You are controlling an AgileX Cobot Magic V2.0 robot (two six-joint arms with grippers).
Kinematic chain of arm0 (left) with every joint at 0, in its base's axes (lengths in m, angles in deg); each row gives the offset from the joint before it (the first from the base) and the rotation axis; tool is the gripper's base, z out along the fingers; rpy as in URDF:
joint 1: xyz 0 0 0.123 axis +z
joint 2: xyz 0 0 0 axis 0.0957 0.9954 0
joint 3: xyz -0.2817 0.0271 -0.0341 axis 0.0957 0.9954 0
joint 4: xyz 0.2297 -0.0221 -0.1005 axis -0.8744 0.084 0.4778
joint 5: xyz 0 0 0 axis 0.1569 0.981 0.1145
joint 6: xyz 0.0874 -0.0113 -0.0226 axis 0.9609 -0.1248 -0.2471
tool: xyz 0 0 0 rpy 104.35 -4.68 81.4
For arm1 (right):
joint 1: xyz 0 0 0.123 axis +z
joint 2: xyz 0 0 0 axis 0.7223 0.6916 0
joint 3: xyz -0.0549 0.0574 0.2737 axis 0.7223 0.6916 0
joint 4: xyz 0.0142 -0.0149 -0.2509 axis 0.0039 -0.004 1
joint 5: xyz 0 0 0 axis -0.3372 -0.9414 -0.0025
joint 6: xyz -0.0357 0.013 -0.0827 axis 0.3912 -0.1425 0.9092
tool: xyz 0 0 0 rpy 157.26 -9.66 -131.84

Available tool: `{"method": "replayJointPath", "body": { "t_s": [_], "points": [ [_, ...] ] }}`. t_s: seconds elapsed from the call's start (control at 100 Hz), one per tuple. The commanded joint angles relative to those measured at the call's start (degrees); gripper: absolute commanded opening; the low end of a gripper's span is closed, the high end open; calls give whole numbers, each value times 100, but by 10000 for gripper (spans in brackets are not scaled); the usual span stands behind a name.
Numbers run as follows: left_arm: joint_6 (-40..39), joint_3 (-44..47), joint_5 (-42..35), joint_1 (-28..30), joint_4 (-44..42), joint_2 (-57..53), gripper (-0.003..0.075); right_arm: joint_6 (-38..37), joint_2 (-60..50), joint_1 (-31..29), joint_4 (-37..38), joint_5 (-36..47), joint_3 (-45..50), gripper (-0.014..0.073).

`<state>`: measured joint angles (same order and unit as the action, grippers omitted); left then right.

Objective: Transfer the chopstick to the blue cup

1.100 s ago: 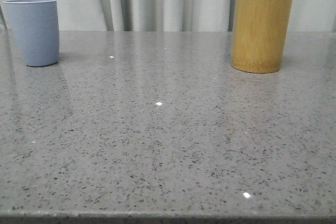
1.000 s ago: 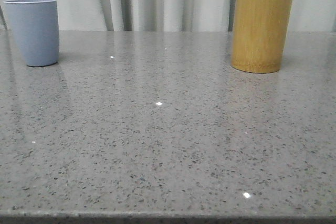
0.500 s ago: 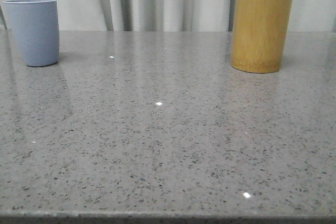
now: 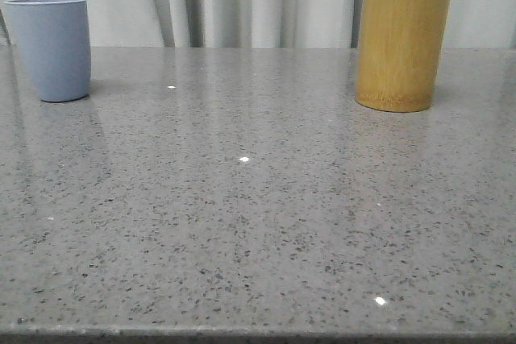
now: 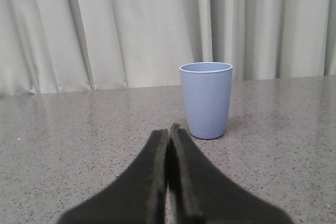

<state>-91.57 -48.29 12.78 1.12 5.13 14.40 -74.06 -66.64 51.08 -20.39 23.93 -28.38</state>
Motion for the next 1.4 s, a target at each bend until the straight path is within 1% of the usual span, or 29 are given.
{"method": "replayJointPath", "body": {
  "t_s": [0.0,0.11,0.16,0.21,0.35,0.45,0.54,0.63,0.73,1.0,1.08,1.11,1.15,1.21,1.22,1.28,1.31,1.32,1.33,1.34,1.36,1.39],
  "points": [
    [-36,-272,-180,7,146,-153,-19,30,-73,-34,5,195,-549,-68],
    [-36,-781,156,7,236,71,-19,30,58,-34,5,-782,-1316,-68],
    [-36,-1107,552,7,236,266,-19,30,196,-34,5,-1270,-1680,-68],
    [-36,-1500,1141,7,236,478,-19,30,376,-34,5,-1741,-2034,-68],
    [-59,-2775,2604,7,349,1279,-19,30,1056,-34,5,-2607,-3019,-68],
    [-59,-3738,3397,7,518,1898,-19,30,1576,-34,5,-3249,-3743,-68],
    [-59,-4422,4085,7,752,2414,-19,30,2043,-34,5,-3909,-4418,-68],
    [-59,-4980,4580,7,1085,2836,-19,30,2424,-34,-6,-4097,-4860,-68],
    [-59,-5269,4677,7,1261,3148,-19,30,2678,-34,-23,-3993,-5008,-68],
    [-48,-5297,4687,7,1275,3502,-18,30,2852,-34,-29,-3951,-5008,-68],
    [-48,-5297,4687,7,1275,3556,-10,30,2848,-34,-29,-3951,-5008,-52],
    [-19,-5297,4687,7,1275,3556,7,30,2848,-34,-29,-3951,-5008,-34],
    [-8,-5297,4687,7,1275,3556,41,30,2848,-34,-29,-3935,-5008,12],
    [-8,-5297,4687,7,1275,3556,139,30,2848,-34,-29,-3902,-5008,104],
    [-8,-5297,4687,7,1275,3556,153,30,2848,-34,-29,-3894,-5008,131],
    [-8,-5297,4687,7,1275,3556,307,30,2848,-34,-29,-3852,-5008,255],
    [-8,-5297,4687,7,1275,3556,385,30,2848,-34,-29,-3822,-5008,339],
    [-8,-5297,4687,7,1275,3556,424,30,2848,-34,-29,-3817,-5008,356],
    [-8,-5297,4687,7,1275,3556,444,30,2848,-34,-29,-3805,-5008,389],
    [-8,-5297,4687,7,1275,3556,483,30,2848,-34,-29,-3798,-5008,405],
    [-8,-5297,4687,7,1275,3556,521,30,2848,-34,-29,-3771,-5008,451],
    [-8,-5297,4674,7,1275,3556,603,30,2848,-34,-29,-3731,-5008,507]
  ]
}}
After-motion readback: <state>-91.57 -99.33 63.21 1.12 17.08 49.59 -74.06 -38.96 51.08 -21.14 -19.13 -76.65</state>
